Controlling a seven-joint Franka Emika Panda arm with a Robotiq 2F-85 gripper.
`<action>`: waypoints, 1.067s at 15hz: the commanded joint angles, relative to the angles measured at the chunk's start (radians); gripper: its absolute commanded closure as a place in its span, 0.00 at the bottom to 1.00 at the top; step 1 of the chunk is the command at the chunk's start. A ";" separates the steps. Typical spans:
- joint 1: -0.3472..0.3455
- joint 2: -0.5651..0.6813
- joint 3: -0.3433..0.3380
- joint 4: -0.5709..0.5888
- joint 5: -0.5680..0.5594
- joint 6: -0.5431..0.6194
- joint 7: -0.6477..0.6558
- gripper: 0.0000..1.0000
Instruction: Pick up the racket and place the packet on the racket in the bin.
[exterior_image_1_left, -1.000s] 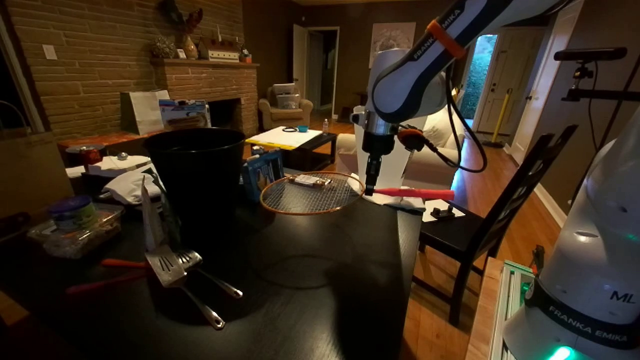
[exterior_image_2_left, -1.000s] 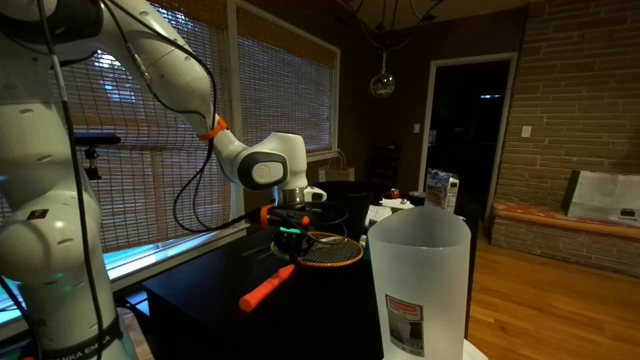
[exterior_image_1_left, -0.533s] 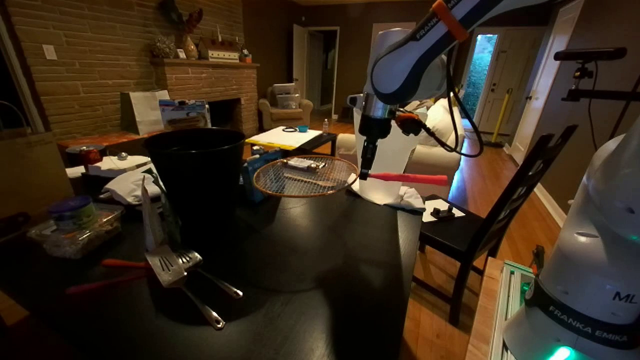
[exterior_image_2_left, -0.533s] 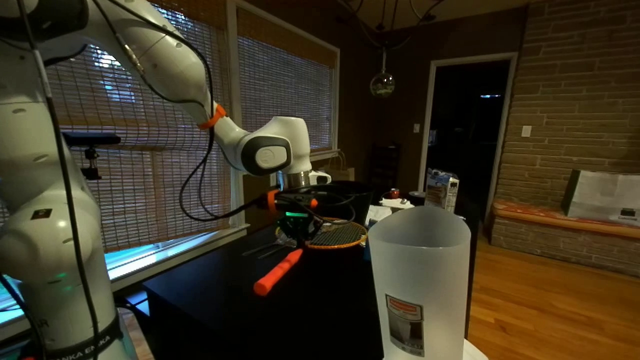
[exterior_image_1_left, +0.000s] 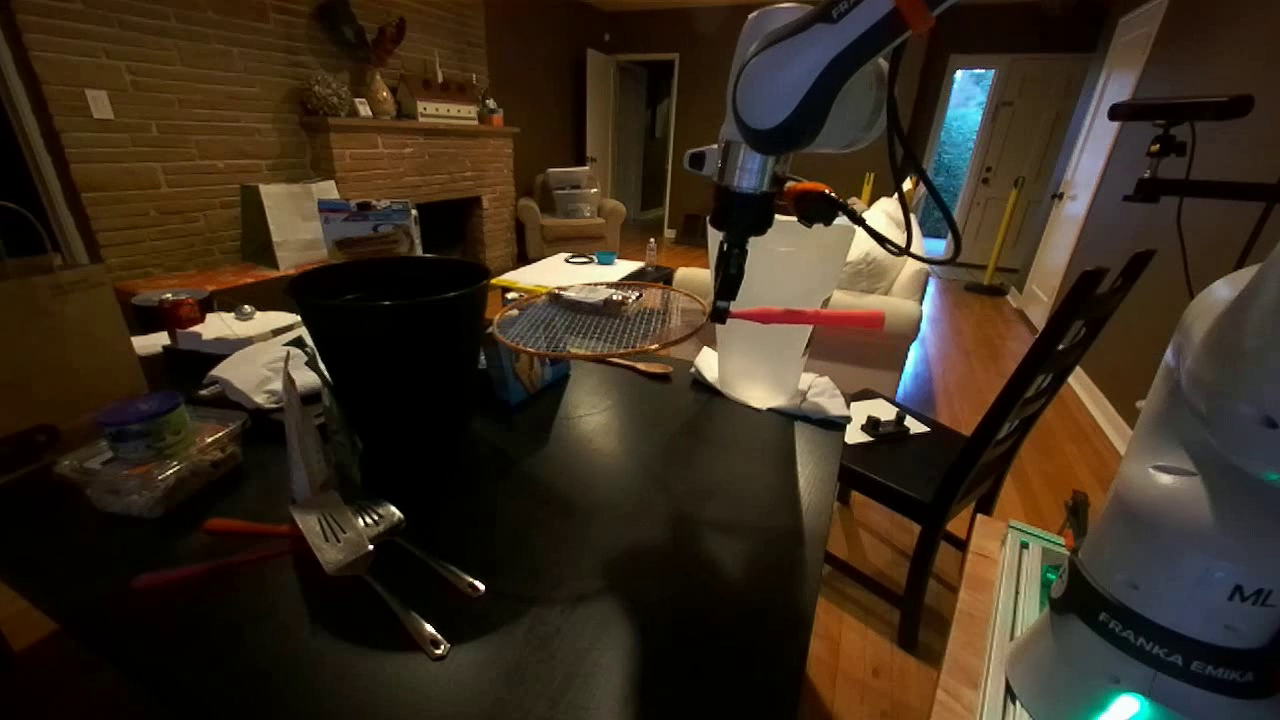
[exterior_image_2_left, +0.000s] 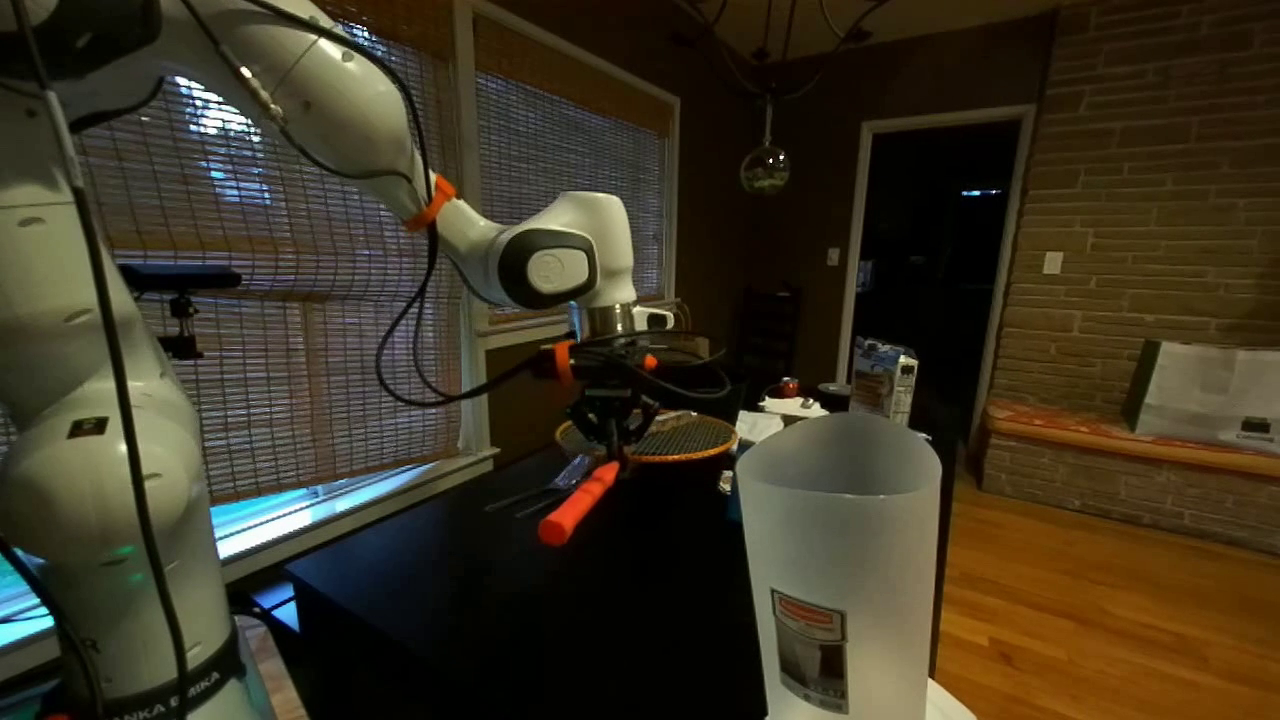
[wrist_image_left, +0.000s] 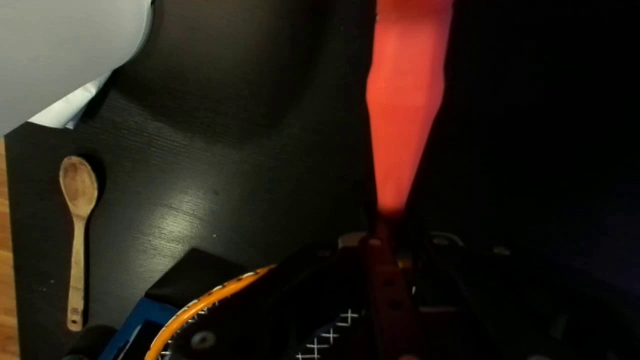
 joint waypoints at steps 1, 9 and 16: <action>0.025 -0.012 -0.007 0.054 0.005 -0.060 -0.034 0.97; 0.058 0.017 0.004 0.159 0.020 -0.110 -0.039 0.97; 0.067 0.036 0.010 0.188 0.000 -0.126 -0.046 0.97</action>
